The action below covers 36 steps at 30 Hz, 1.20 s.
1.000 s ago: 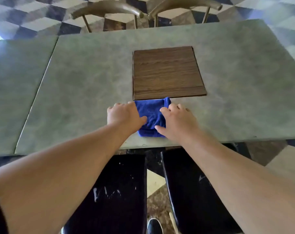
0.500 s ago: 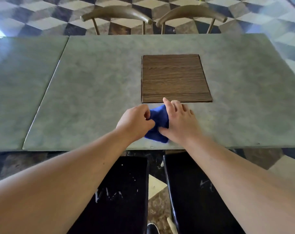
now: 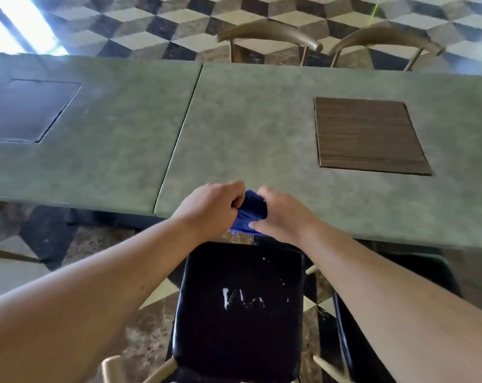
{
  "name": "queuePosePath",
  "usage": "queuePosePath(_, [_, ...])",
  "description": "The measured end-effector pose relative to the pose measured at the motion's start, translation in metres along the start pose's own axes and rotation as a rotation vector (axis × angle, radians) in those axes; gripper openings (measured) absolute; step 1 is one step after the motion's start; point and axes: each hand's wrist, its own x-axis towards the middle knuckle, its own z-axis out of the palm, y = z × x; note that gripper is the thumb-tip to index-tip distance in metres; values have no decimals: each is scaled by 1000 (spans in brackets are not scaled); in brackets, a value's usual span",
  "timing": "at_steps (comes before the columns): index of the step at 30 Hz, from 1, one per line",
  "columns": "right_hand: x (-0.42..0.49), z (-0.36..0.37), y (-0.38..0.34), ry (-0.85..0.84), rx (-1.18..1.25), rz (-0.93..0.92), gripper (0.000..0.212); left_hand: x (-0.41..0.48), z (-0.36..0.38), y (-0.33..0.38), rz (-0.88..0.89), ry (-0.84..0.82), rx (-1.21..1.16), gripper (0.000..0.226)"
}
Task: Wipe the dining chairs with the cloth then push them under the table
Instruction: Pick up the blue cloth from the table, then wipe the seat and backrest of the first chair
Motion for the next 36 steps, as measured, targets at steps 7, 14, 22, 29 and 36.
queuePosePath(7, [15,101,-18,-101,23,81,9,-46,48,-104,19,-35,124,26])
queuePosePath(14, [45,186,20,-101,-6,96,28,-55,141,-174,-6,-66,164,18])
queuePosePath(22, [88,270,65,85,-17,83,25,-39,237,-227,-71,-160,278,56])
queuePosePath(29, [95,351,76,-118,-89,66,30,-59,308,-267,-357,-368,373,88])
queuePosePath(36, [103,386,83,3,-75,49,48,-95,358,-283,-964,-220,-129,113])
